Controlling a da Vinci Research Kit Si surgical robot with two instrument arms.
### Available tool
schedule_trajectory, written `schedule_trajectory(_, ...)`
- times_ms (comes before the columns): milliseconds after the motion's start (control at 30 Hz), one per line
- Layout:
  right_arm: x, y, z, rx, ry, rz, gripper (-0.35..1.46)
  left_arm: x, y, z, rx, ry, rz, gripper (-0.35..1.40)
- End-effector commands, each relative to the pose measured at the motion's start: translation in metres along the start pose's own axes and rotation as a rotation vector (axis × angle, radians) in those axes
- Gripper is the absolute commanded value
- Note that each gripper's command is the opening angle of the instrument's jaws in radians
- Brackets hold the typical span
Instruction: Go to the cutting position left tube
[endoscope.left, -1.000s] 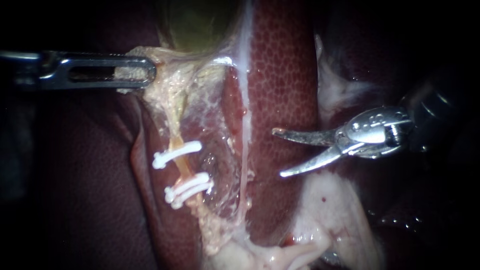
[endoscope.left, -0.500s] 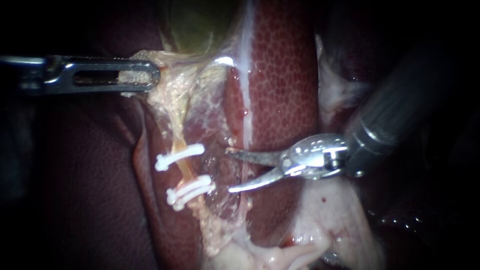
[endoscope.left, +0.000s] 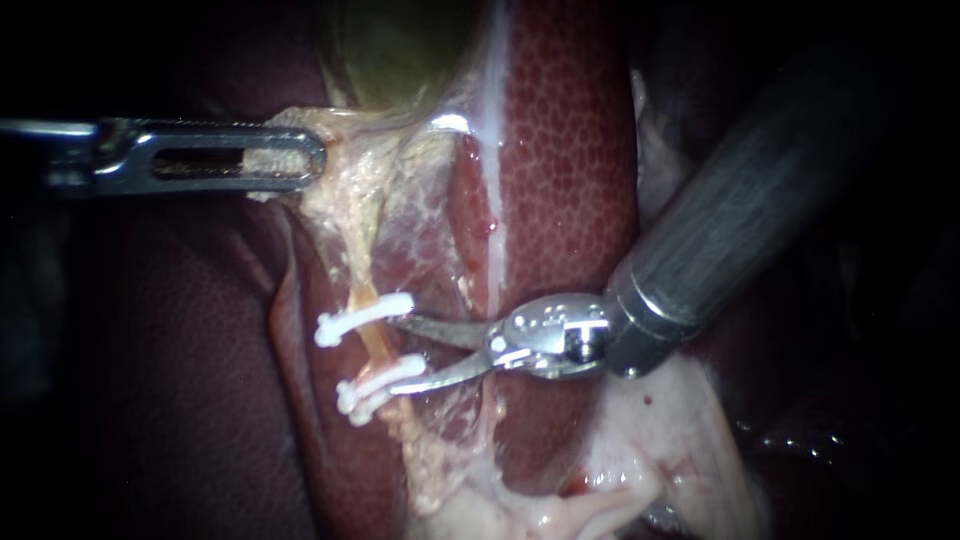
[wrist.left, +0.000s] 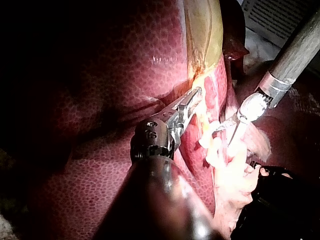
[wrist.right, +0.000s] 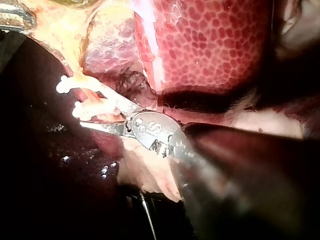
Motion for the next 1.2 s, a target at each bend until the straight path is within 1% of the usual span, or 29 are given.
schedule_trajectory(33,0.0001,0.0000,0.0001,0.003,-0.001,0.000,1.43,0.0000,-0.0001,0.0000,-0.001,0.000,0.000,-0.35)
schedule_trajectory(233,0.0004,0.0002,0.0007,0.022,-0.001,0.001,1.43,0.0000,-0.0001,0.0000,0.001,0.001,0.000,-0.35)
schedule_trajectory(433,0.0006,0.0003,0.0011,0.063,-0.003,-0.012,1.43,0.0000,-0.0002,0.0000,0.001,0.000,0.000,-0.35)
schedule_trajectory(567,0.0008,0.0000,0.0011,0.103,-0.005,-0.016,1.40,0.0000,-0.0002,0.0000,0.001,0.000,0.000,-0.35)
schedule_trajectory(800,0.0012,0.0001,0.0017,0.147,-0.008,-0.020,1.33,-0.0001,-0.0002,0.0001,0.000,0.000,0.000,-0.35)
schedule_trajectory(933,0.0013,0.0003,0.0026,0.155,-0.010,-0.014,1.33,-0.0001,-0.0002,0.0002,0.000,0.000,0.000,-0.35)
schedule_trajectory(1200,0.0008,0.0007,0.0044,0.169,-0.018,0.006,1.33,0.0001,-0.0003,0.0005,0.004,0.001,0.000,-0.35)
